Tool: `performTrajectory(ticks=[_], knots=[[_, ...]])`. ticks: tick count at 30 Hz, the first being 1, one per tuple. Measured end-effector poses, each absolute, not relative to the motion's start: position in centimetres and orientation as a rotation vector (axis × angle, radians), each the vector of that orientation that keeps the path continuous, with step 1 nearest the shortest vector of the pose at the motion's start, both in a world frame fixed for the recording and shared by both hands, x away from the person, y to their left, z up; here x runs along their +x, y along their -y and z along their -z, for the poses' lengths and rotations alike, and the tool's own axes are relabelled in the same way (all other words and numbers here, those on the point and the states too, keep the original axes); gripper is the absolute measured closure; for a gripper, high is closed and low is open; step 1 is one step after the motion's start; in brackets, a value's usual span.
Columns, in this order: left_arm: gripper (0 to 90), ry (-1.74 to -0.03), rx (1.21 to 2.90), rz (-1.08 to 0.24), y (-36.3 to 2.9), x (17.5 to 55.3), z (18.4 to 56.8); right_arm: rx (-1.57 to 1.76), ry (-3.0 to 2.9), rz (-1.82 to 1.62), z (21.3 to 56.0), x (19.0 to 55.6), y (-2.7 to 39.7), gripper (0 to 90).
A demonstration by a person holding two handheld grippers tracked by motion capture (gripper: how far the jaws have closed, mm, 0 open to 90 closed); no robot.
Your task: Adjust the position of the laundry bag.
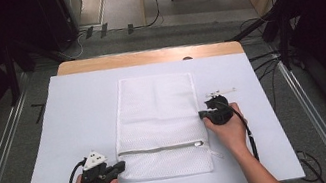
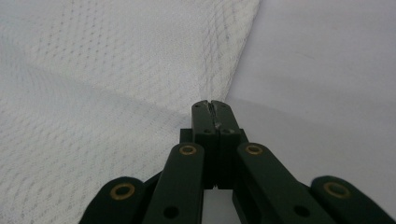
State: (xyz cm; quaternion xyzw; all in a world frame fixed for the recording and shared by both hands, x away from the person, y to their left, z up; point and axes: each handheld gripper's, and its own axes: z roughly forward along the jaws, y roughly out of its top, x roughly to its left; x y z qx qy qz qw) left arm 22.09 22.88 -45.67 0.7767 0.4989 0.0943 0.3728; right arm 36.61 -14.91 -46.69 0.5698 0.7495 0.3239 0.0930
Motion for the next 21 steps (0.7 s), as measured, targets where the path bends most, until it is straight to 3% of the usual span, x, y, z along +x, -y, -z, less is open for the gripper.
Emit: performTrajectory(ticks=[14, 15, 17, 18, 21], knots=[[89.9, -1.194, 2.064, -0.199, -20.9, 21.2, 46.0, 1.671, -2.194, -1.012, 47.0, 35.4, 17.4, 90.0], [88.3, -1.188, 2.066, -0.189, -20.9, 21.2, 46.0, 1.678, -2.170, -1.039, 47.1, 35.4, 17.6, 85.9], [77.7, -1.178, 2.052, -0.193, -21.0, 21.2, 46.1, 1.683, -2.127, -1.089, 47.0, 35.2, 18.1, 71.9], [63.7, -1.185, 2.031, -0.226, -21.2, 21.2, 45.8, 1.667, -2.106, -1.172, 46.7, 34.5, 18.7, 69.0], [50.6, -1.188, 1.990, -0.242, -21.6, 21.3, 45.5, 1.637, -2.085, -1.219, 46.5, 33.3, 19.4, 63.5]])
